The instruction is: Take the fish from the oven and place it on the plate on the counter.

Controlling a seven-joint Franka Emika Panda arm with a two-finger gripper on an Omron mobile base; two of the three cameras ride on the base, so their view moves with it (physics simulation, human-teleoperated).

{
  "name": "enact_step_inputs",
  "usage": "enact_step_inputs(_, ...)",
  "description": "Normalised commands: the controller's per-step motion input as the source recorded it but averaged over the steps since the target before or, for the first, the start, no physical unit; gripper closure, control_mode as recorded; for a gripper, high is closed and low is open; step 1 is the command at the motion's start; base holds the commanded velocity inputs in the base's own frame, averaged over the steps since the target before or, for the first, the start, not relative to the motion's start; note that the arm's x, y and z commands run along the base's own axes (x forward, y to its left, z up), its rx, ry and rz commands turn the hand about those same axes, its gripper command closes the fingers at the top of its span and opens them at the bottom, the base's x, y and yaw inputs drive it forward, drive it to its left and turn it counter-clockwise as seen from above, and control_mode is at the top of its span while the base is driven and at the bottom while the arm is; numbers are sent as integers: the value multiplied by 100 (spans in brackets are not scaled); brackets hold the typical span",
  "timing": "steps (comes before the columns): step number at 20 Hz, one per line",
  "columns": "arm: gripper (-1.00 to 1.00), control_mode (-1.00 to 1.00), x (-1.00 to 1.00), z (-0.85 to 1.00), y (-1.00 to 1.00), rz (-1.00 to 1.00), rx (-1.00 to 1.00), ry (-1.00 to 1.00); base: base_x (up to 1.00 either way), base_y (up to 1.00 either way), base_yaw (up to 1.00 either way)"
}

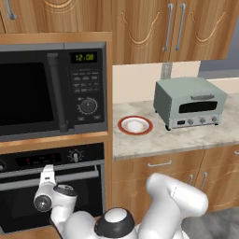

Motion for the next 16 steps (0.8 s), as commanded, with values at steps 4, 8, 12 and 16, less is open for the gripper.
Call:
enact_step_inputs(4,100,-100,-68,-42,6,1,0,0,0,0,0)
enact_step_inputs(8,100,-100,-100,-59,0,2,0,0,0,0,0)
enact_step_inputs(12,100,-100,-91,-70,0,1,0,9,0,0,0)
enact_step_inputs(16,100,-100,-87,-78,0,1,0,13,0,0,0)
